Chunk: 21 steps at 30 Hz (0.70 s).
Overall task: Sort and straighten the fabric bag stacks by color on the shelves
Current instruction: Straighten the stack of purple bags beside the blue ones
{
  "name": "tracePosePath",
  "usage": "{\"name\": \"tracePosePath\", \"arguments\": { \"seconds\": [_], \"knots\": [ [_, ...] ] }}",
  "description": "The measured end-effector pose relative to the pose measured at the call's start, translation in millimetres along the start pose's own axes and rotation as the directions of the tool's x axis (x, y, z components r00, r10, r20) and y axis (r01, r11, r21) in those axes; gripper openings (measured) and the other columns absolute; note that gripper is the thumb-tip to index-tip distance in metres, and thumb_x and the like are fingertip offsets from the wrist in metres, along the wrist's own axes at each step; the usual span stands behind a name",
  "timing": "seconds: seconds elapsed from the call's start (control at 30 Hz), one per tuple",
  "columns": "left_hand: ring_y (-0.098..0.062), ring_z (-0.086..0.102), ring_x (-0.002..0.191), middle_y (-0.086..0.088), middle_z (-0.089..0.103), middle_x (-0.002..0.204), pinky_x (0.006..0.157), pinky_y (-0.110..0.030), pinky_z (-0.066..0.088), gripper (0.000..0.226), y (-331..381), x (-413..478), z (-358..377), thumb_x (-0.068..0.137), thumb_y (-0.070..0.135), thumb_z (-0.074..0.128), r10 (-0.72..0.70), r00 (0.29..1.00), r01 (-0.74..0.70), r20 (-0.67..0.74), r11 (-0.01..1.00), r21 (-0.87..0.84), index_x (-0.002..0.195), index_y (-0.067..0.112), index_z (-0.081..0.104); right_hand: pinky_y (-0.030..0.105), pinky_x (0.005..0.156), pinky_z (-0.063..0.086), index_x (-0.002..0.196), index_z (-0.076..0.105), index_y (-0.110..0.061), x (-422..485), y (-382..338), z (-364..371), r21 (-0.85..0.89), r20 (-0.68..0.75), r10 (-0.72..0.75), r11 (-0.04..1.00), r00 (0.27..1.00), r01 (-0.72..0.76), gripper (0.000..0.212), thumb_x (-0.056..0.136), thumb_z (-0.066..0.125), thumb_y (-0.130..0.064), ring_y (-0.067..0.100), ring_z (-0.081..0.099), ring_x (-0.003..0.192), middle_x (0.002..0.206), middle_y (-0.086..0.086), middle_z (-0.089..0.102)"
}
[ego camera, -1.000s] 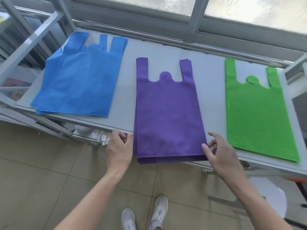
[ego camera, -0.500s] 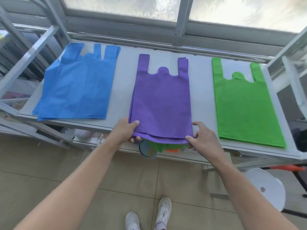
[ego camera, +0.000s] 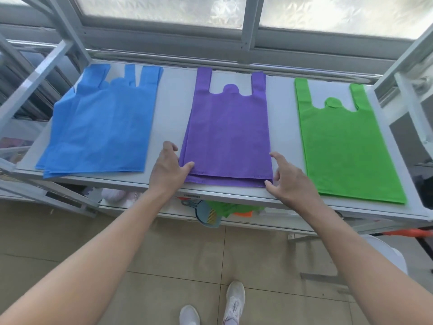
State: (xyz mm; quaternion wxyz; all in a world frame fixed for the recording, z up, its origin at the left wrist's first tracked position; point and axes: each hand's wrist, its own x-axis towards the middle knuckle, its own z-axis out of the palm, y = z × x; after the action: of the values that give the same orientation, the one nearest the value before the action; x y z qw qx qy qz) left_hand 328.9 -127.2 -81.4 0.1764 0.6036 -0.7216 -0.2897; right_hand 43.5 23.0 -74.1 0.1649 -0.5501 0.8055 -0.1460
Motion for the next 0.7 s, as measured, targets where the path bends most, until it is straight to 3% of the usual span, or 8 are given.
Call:
{"name": "tracePosePath", "arguments": {
  "seconds": [0.07, 0.13, 0.2, 0.27, 0.43, 0.53, 0.63, 0.7],
  "knots": [
    [-0.023, 0.056, 0.107, -0.002, 0.052, 0.118, 0.095, -0.041, 0.049, 0.043, -11, 2, 0, 0.088, 0.016, 0.079, 0.302, 0.953, -0.299, -0.014, 0.949, 0.096, 0.123, 0.016, 0.054, 0.041, 0.081, 0.057, 0.148, 0.045, -0.026, 2, 1, -3, -0.214, -0.061, -0.18, 0.963, 0.982, 0.163, 0.077, 0.079, 0.078, -0.034, 0.025, 0.051, 0.107, 0.12, 0.002, 0.049],
    [-0.022, 0.054, 0.121, 0.002, 0.056, 0.127, 0.106, -0.043, 0.044, 0.036, -16, 10, -5, 0.088, 0.016, 0.078, 0.516, 0.843, -0.535, 0.151, 0.833, 0.141, 0.121, 0.019, 0.063, 0.042, 0.097, 0.051, 0.14, 0.056, -0.027, 11, 2, -8, -0.253, -0.014, -0.329, 0.915, 0.944, 0.315, 0.067, 0.077, 0.078, -0.034, 0.027, 0.046, 0.121, 0.138, 0.002, 0.046],
    [-0.019, 0.056, 0.123, 0.006, 0.058, 0.131, 0.105, -0.041, 0.044, 0.036, -14, 14, -11, 0.089, 0.03, 0.077, 0.575, 0.758, -0.639, 0.307, 0.749, 0.177, 0.122, 0.023, 0.066, 0.044, 0.104, 0.049, 0.126, 0.065, -0.027, 22, 4, -9, -0.21, 0.067, -0.387, 0.896, 0.92, 0.392, 0.048, 0.08, 0.077, -0.033, 0.026, 0.048, 0.127, 0.14, -0.001, 0.053],
    [-0.019, 0.059, 0.118, 0.006, 0.059, 0.129, 0.1, -0.039, 0.048, 0.039, -10, 18, -15, 0.087, 0.039, 0.073, 0.597, 0.713, -0.693, 0.366, 0.68, 0.241, 0.122, 0.024, 0.066, 0.043, 0.103, 0.049, 0.118, 0.069, -0.025, 29, 5, -11, -0.141, 0.121, -0.394, 0.902, 0.911, 0.409, 0.035, 0.085, 0.075, -0.03, 0.024, 0.056, 0.12, 0.129, -0.004, 0.06],
    [-0.025, 0.069, 0.095, 0.003, 0.072, 0.111, 0.08, -0.038, 0.054, 0.02, -1, 27, -24, 0.091, 0.025, 0.061, 0.704, 0.612, -0.788, 0.361, 0.503, 0.354, 0.107, 0.02, 0.074, 0.042, 0.09, 0.055, 0.108, 0.073, -0.024, 35, 6, -21, -0.084, 0.083, -0.381, 0.918, 0.921, 0.388, 0.019, 0.092, 0.064, -0.019, 0.021, 0.068, 0.103, 0.111, -0.006, 0.074],
    [-0.034, 0.069, 0.086, -0.003, 0.074, 0.1, 0.071, -0.042, 0.053, 0.019, 1, 28, -29, 0.098, 0.014, 0.053, 0.731, 0.633, -0.763, 0.254, 0.534, 0.365, 0.109, 0.013, 0.069, 0.028, 0.082, 0.051, 0.114, 0.077, -0.019, 37, 7, -25, -0.008, -0.043, -0.303, 0.953, 0.952, 0.303, 0.023, 0.095, 0.066, -0.014, 0.02, 0.073, 0.095, 0.109, -0.002, 0.079],
    [-0.039, 0.071, 0.092, -0.006, 0.077, 0.11, 0.067, -0.045, 0.056, 0.023, 4, 29, -35, 0.103, 0.011, 0.056, 0.696, 0.714, -0.68, 0.074, 0.666, 0.305, 0.122, 0.015, 0.068, 0.033, 0.079, 0.057, 0.118, 0.077, -0.019, 37, 4, -28, 0.097, -0.154, -0.239, 0.962, 0.959, 0.256, 0.023, 0.098, 0.067, -0.017, 0.02, 0.076, 0.084, 0.109, -0.002, 0.079],
    [-0.039, 0.07, 0.094, -0.005, 0.076, 0.11, 0.067, -0.048, 0.057, 0.021, 5, 29, -36, 0.107, 0.019, 0.052, 0.674, 0.736, -0.661, 0.061, 0.696, 0.28, 0.122, 0.022, 0.065, 0.034, 0.079, 0.057, 0.119, 0.077, -0.02, 36, 2, -29, 0.147, -0.191, -0.203, 0.962, 0.96, 0.232, 0.022, 0.099, 0.067, -0.02, 0.019, 0.075, 0.077, 0.11, -0.003, 0.079]
  ]
}}
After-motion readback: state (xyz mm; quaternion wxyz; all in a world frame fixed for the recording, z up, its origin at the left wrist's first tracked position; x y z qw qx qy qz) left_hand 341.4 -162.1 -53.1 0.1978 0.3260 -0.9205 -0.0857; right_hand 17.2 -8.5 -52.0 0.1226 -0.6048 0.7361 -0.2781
